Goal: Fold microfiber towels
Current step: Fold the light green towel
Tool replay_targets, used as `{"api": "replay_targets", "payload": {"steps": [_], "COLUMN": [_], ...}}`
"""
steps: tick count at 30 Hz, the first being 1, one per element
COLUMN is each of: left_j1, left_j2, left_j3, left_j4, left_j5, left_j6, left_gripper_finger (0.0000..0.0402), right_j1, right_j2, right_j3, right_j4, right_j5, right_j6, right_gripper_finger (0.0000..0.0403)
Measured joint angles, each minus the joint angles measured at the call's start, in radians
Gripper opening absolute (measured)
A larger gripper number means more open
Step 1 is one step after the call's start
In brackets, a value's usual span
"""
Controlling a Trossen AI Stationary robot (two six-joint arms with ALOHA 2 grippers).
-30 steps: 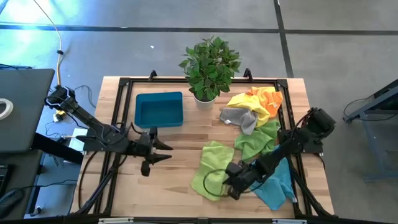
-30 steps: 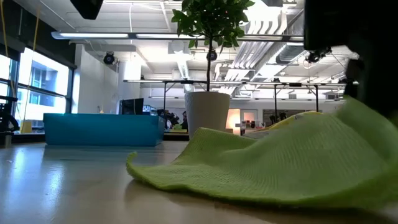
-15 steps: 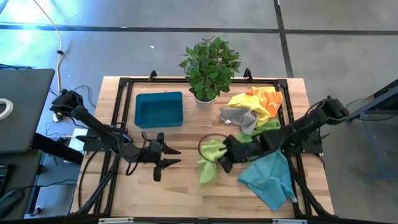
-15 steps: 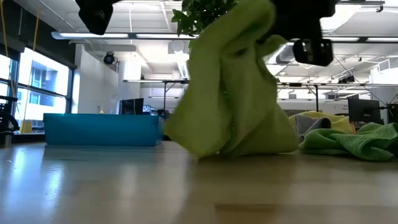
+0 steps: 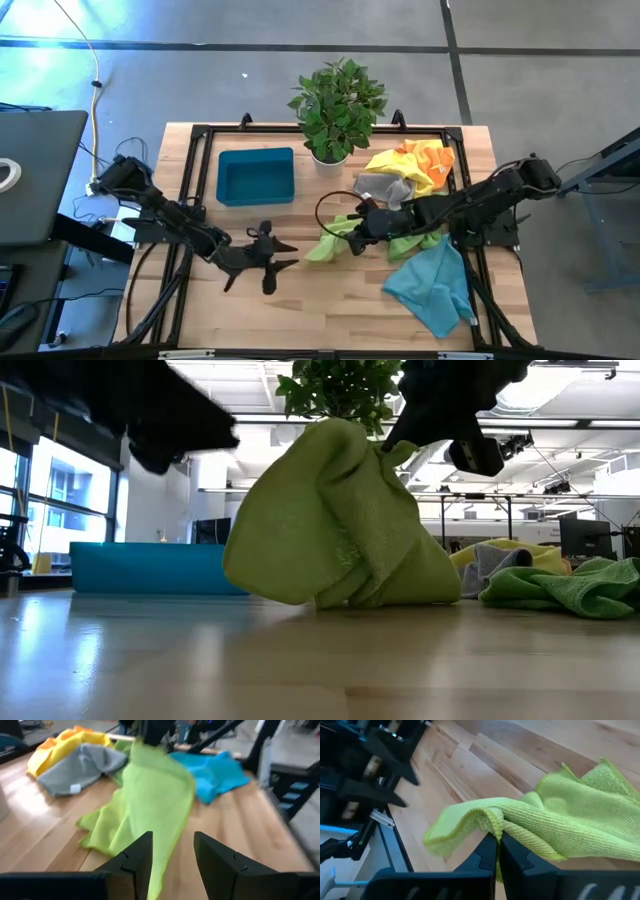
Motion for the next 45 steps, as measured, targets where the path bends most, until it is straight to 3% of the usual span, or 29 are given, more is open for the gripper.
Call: {"api": "replay_targets", "payload": {"steps": [6,16,21,35,38,43,45], "left_j1": [0.031,0.051,0.055,0.056,0.060,0.071,0.076], "left_j2": [0.072,0.143,0.194,0.327,0.347,0.368,0.368], "left_j3": [0.000,0.000,0.000,0.013,0.047,0.098,0.109], "left_j4": [0.084,0.126,0.124,0.124,0.129,0.126,0.125], "left_j5": [0.002,0.117,0.113,0.046,0.046,0.047,0.049], "left_j6": [-0.044,0.009,0.025,-0.121,-0.107,-0.074,-0.089], "left_gripper_finger": [0.0133,0.0133,0.0133,0.0129,0.0108,0.0020,0.0008], "right_j1": [-0.001,-0.001,-0.001,-0.001,-0.001,-0.001,-0.001], "right_j2": [0.000,0.000,0.000,0.000,-0.001,-0.001,-0.001], "right_j3": [0.000,0.000,0.000,0.000,0.000,0.000,0.000], "right_j4": [0.000,-0.001,-0.001,0.001,0.001,0.002,0.002], "right_j5": [0.000,0.000,0.000,0.009,0.030,0.036,0.039], "right_j6": [-0.002,-0.003,0.001,0.005,0.001,-0.001,-0.007], "right_gripper_finger": [0.0000,0.0000,0.0000,0.0000,0.0000,0.0000,0.0000]}}
